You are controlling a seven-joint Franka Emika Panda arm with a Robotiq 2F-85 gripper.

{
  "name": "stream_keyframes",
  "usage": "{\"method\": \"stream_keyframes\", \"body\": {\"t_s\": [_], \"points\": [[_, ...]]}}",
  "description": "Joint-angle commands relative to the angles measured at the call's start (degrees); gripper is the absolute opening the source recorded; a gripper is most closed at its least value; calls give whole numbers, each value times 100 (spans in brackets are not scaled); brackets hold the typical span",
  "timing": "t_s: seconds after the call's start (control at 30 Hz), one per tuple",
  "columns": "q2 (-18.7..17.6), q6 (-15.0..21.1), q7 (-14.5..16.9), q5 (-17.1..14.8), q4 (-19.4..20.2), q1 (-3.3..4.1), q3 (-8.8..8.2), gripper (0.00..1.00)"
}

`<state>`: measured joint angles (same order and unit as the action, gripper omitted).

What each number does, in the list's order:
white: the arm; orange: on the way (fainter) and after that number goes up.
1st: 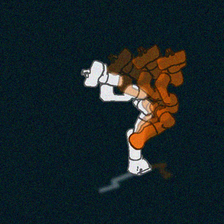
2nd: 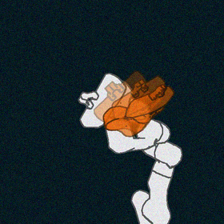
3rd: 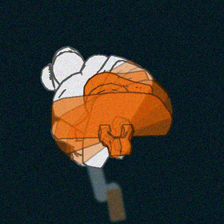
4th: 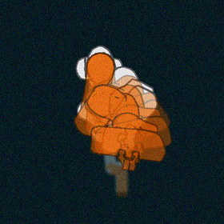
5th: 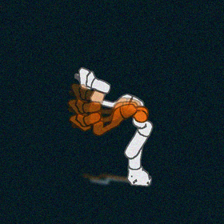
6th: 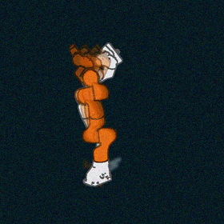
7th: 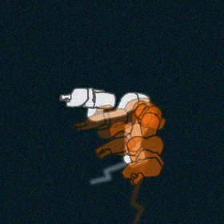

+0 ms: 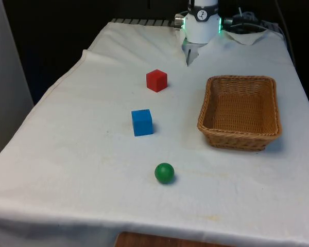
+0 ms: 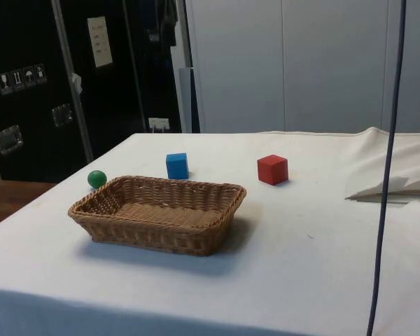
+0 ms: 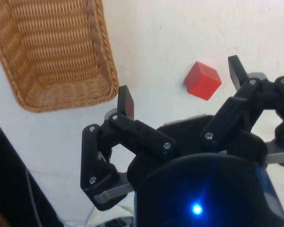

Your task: Place all non-red objects into the basket.

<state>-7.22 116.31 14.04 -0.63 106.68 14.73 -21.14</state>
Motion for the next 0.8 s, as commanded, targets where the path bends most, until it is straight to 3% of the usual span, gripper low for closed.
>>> {"method": "stream_keyframes", "body": {"t_s": [0.0,0.07,0.33,0.37,0.67,0.7,0.77], "points": [[-40,52,109,-57,-23,-23,-6,100],[-34,69,92,-6,0,-6,-23,100],[-178,355,561,-97,17,-52,-92,100],[-166,304,498,-40,11,-34,-103,100],[-453,602,1054,-183,-23,-86,-178,100],[-372,544,917,-115,6,-57,-178,100],[-510,642,1134,-189,-40,-92,-189,100]]}}
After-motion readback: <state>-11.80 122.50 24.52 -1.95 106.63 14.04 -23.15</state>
